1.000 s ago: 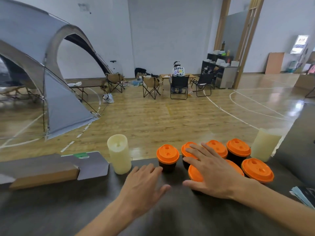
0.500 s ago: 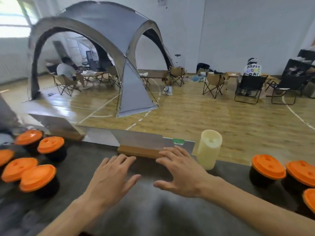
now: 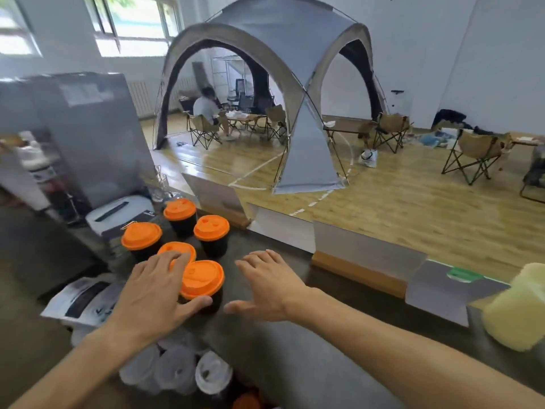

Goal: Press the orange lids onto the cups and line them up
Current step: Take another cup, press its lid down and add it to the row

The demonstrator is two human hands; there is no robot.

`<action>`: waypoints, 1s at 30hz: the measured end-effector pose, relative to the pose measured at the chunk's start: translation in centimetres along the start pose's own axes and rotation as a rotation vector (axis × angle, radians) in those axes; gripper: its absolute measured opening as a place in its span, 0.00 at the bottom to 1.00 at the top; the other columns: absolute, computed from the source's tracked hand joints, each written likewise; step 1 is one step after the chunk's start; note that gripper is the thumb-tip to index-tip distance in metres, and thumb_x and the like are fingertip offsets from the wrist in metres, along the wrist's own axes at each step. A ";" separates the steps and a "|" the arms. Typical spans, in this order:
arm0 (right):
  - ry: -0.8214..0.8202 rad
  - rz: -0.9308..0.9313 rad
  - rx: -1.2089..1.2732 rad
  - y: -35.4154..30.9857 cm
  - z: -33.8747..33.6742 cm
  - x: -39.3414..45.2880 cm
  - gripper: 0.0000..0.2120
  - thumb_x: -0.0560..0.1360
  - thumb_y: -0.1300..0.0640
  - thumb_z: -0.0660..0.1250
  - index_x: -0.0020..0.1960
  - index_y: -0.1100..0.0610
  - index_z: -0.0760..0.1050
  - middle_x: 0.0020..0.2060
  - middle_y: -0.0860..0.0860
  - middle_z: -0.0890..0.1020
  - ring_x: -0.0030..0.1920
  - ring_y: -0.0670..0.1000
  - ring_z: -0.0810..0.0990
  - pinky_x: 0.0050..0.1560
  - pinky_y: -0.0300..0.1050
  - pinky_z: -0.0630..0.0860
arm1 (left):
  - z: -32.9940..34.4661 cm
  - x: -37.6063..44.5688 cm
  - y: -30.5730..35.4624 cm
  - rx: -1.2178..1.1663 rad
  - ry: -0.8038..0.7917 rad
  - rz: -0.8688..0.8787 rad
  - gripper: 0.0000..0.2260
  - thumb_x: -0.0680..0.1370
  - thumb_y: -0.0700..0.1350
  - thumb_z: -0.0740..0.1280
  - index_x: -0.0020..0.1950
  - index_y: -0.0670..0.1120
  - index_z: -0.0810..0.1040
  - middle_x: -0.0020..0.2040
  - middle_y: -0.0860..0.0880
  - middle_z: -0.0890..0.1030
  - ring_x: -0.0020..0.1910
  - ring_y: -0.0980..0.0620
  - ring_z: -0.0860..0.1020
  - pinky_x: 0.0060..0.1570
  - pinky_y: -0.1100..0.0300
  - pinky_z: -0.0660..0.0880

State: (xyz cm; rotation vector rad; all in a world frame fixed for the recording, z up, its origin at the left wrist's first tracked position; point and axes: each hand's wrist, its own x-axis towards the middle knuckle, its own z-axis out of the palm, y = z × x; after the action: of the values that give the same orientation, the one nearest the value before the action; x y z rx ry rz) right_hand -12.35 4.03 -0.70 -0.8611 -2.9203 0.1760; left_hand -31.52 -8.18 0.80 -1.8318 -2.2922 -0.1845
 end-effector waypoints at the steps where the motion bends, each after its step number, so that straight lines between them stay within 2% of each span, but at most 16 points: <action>1: -0.009 0.005 0.027 -0.4 0.2 1.2 0.47 0.72 0.28 0.64 0.79 0.57 0.60 0.76 0.56 0.66 0.77 0.57 0.59 0.77 0.56 0.50 | 0.3 -0.2 -0.9 0.018 -0.008 -0.035 0.43 0.68 0.76 0.64 0.71 0.45 0.72 0.66 0.45 0.76 0.64 0.43 0.75 0.60 0.47 0.72; 5: -0.095 0.001 0.088 -1.0 1.3 5.1 0.53 0.69 0.28 0.69 0.81 0.56 0.53 0.78 0.56 0.61 0.78 0.58 0.56 0.76 0.57 0.50 | 1.6 -0.9 -2.8 0.086 -0.065 -0.120 0.44 0.66 0.79 0.48 0.63 0.47 0.77 0.52 0.48 0.78 0.51 0.49 0.77 0.49 0.54 0.74; 8: -0.200 0.032 0.132 -0.8 1.9 7.0 0.54 0.67 0.29 0.71 0.81 0.55 0.54 0.78 0.56 0.61 0.78 0.58 0.56 0.76 0.57 0.51 | 2.8 -0.8 -2.9 0.071 -0.170 -0.132 0.45 0.65 0.79 0.40 0.64 0.53 0.74 0.55 0.54 0.76 0.55 0.54 0.74 0.53 0.59 0.70; 11: -0.216 0.051 0.185 -0.7 2.4 7.6 0.45 0.66 0.32 0.74 0.75 0.54 0.65 0.72 0.55 0.71 0.74 0.59 0.64 0.73 0.58 0.59 | 3.9 -0.4 -2.6 -0.002 -0.194 -0.110 0.43 0.65 0.78 0.40 0.66 0.56 0.73 0.57 0.55 0.76 0.56 0.55 0.73 0.54 0.59 0.69; 13: -0.175 0.053 0.210 -0.3 2.7 7.2 0.42 0.65 0.32 0.76 0.70 0.53 0.69 0.68 0.55 0.75 0.70 0.58 0.68 0.70 0.57 0.63 | 4.2 -0.2 -2.2 -0.038 -0.195 -0.096 0.42 0.66 0.78 0.41 0.67 0.57 0.73 0.56 0.56 0.76 0.55 0.56 0.73 0.53 0.60 0.68; 18: -0.075 0.106 0.138 2.5 2.1 3.1 0.45 0.63 0.27 0.73 0.70 0.53 0.69 0.68 0.53 0.75 0.71 0.56 0.68 0.72 0.57 0.61 | 4.2 0.6 0.9 -0.183 -0.182 -0.036 0.43 0.67 0.79 0.46 0.70 0.54 0.72 0.57 0.57 0.75 0.55 0.58 0.72 0.56 0.59 0.69; 21: -0.043 0.183 0.071 4.9 1.0 -0.9 0.45 0.63 0.26 0.72 0.70 0.52 0.69 0.67 0.52 0.75 0.71 0.55 0.68 0.71 0.57 0.61 | 3.9 1.5 4.7 -0.252 -0.182 0.040 0.44 0.67 0.79 0.47 0.72 0.54 0.70 0.61 0.56 0.75 0.58 0.58 0.72 0.60 0.58 0.69; 26: -0.002 0.351 0.005 8.4 -1.2 -10.2 0.43 0.64 0.26 0.71 0.69 0.53 0.70 0.67 0.51 0.76 0.69 0.54 0.69 0.70 0.54 0.63 | 3.7 2.6 12.9 -0.276 -0.169 0.244 0.43 0.67 0.80 0.48 0.72 0.55 0.69 0.64 0.56 0.75 0.61 0.57 0.71 0.63 0.58 0.66; 30: 0.023 0.502 -0.043 10.6 -2.5 -18.6 0.41 0.65 0.23 0.67 0.65 0.52 0.71 0.62 0.50 0.77 0.63 0.52 0.72 0.66 0.51 0.65 | 4.1 2.8 20.0 -0.272 -0.191 0.484 0.42 0.70 0.79 0.43 0.73 0.54 0.66 0.63 0.56 0.73 0.60 0.57 0.69 0.63 0.59 0.65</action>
State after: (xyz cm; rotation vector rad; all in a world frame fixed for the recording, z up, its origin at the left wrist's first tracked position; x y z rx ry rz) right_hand 9.22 2.94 -0.73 -1.5748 -2.6333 0.1346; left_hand -12.96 -0.18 -3.05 -2.5808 -1.9268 -0.2639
